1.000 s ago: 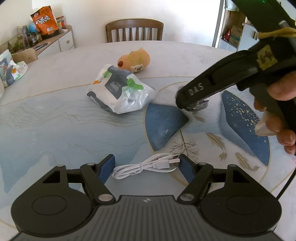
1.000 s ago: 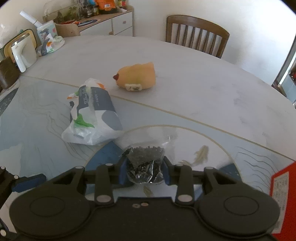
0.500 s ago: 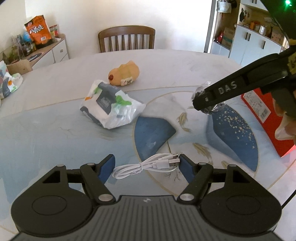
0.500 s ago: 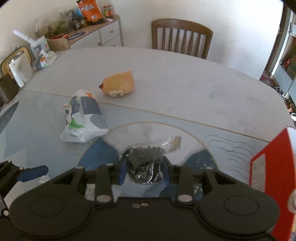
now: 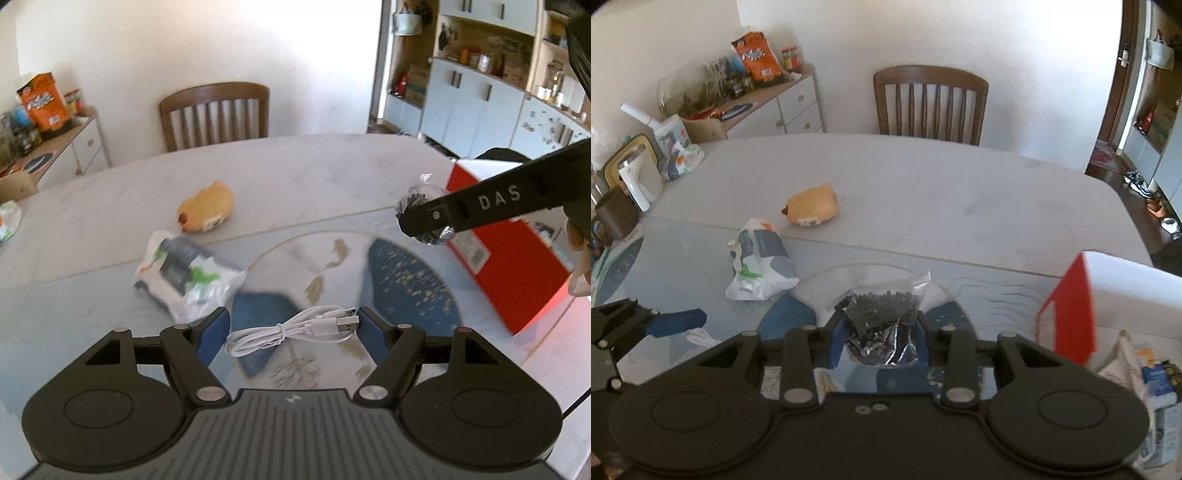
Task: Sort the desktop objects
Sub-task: 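Carry the black seed bag toward the red box with the right tool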
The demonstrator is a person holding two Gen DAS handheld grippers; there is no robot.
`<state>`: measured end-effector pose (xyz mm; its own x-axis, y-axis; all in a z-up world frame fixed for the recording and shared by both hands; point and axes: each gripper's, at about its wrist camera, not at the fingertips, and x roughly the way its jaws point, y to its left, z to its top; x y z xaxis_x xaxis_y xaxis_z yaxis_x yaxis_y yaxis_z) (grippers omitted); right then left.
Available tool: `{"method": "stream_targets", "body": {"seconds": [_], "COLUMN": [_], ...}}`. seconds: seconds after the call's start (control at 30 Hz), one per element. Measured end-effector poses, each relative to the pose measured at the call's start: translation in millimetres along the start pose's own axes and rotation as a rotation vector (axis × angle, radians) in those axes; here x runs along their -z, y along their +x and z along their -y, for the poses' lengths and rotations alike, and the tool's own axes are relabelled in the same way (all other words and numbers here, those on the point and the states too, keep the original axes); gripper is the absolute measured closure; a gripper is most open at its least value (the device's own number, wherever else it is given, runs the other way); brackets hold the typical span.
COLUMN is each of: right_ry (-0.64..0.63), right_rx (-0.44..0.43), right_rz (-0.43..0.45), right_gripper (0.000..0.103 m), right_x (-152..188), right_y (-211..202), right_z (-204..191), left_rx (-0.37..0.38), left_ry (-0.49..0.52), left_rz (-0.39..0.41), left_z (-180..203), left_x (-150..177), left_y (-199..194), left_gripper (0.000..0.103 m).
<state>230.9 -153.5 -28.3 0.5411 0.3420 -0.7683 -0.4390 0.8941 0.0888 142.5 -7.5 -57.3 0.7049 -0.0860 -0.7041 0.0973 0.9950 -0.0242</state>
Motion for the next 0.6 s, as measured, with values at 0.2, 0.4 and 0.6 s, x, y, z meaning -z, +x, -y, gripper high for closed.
{"method": "stream_targets", "body": {"seconds": [0.2, 0.4, 0.6], "right_ry": [0.007, 0.041, 0.071], "right_rx": [0.018, 0.024, 0.039], "right_rz": [0.019, 0.041, 0.048], "right_gripper": [0.067, 0.067, 0.067], "right_x": [2, 8, 19], "right_y": [-28, -52, -69], "right_z": [13, 31, 49], "left_rx": [0.071, 0.123, 0.175], "left_ry": [0.034, 0.072, 0.12], "left_rz": [0.019, 0.031, 0.033], "left_z": [16, 37, 61], "left_x": [-24, -46, -60], "left_y": [-12, -18, -15], "left_gripper": [0.028, 0.028, 0.028]}}
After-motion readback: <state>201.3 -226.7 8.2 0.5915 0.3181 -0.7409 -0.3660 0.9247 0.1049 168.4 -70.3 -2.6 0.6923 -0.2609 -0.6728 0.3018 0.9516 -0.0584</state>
